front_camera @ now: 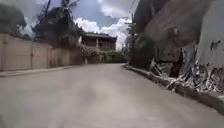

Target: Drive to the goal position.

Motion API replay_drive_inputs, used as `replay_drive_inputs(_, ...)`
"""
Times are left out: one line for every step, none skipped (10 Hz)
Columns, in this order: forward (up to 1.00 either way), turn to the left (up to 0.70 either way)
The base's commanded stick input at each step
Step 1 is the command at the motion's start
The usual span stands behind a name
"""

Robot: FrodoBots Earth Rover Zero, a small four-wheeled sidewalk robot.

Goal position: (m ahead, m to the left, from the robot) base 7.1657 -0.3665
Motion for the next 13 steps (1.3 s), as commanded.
replay_drive_inputs(1.0,0.0)
replay_drive_inputs(1.0,0.0)
replay_drive_inputs(1.0,0.0)
replay_drive_inputs(1.0,0.0)
replay_drive_inputs(1.0,0.0)
replay_drive_inputs(1.0,0.0)
replay_drive_inputs(1.0,0.0)
replay_drive_inputs(1.0,0.0)
replay_drive_inputs(1.0,0.0)
replay_drive_inputs(1.0,0.0)
replay_drive_inputs(1.0,0.0)
replay_drive_inputs(1.0,0.0)
replay_drive_inputs(1.0,0.0)
